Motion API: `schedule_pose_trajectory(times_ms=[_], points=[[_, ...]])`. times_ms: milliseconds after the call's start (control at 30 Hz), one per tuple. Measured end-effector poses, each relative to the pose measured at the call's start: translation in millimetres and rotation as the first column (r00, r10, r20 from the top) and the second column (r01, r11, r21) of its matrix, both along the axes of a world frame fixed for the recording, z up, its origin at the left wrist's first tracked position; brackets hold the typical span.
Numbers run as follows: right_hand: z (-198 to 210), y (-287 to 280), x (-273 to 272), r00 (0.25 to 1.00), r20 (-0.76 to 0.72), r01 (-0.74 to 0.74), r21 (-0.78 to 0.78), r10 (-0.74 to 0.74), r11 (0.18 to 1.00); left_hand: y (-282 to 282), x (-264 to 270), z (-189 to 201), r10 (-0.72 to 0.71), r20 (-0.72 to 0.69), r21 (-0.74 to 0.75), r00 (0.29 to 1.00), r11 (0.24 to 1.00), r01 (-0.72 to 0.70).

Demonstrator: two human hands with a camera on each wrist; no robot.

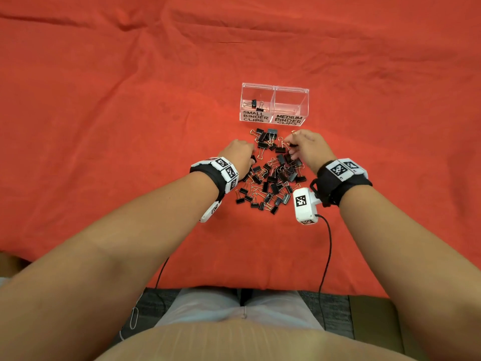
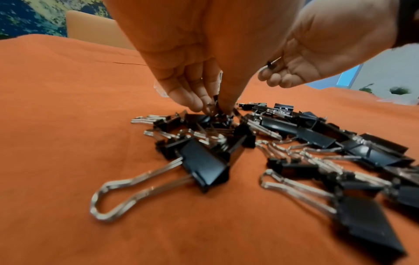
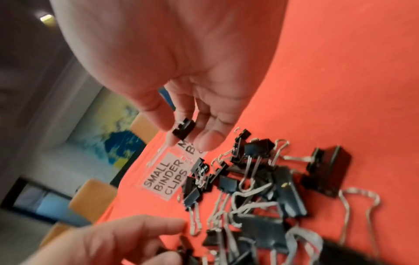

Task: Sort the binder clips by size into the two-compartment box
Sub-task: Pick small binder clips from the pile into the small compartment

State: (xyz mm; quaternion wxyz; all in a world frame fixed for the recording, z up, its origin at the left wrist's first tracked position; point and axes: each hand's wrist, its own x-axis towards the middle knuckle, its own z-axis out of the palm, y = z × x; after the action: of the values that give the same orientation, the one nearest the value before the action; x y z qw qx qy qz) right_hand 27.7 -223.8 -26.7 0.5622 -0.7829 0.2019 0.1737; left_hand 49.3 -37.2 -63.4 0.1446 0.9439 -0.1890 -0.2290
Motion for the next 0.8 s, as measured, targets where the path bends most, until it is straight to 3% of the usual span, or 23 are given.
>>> schedule_pose_trajectory(times_ms=[100,200,367,467,533,667,800], points=[[2.7,7.2,-3.3,1.000,-0.028,-0.002,0.049,0.003,0.999,-1.0,-1.3,-1.0,-0.016,0.007,0.019,1.000,1.000,0.016],[-0.9,23.7,-8.6,0.985,-0.011,-0.171,-0.155,0.171,0.973,-3.9,-2.7,1.4,-0.018,0.026,0.009,1.000,1.000,0.017],[-20.6,47.1,-14.0,0.883,0.000,-0.408,-0.495,0.469,0.767,-2.0,-4.2,2.9,0.080,0.031,-0.099,0.996,0.992,-0.077],[-26.9,52.5,-15.4,0.817,-0.045,-0.487,-0.590,0.575,0.644,1.6,-4.6,5.6,0.114,0.007,-0.134,0.994,0.985,-0.112],[-27.5,54.0,-16.1,0.798,-0.040,-0.490,-0.624,0.601,0.609,3.5,-5.0,8.3,0.130,-0.006,-0.144,0.991,0.981,-0.129],[-26.4,55.0,-17.6,0.815,-0.040,-0.481,-0.604,0.578,0.636,7.3,-0.1,13.9,0.261,-0.021,-0.240,0.965,0.936,-0.259],[-23.2,53.9,-15.9,0.861,-0.047,-0.453,-0.524,0.506,0.721,6.8,21.3,26.8,0.384,-0.017,-0.332,0.923,0.869,-0.367]])
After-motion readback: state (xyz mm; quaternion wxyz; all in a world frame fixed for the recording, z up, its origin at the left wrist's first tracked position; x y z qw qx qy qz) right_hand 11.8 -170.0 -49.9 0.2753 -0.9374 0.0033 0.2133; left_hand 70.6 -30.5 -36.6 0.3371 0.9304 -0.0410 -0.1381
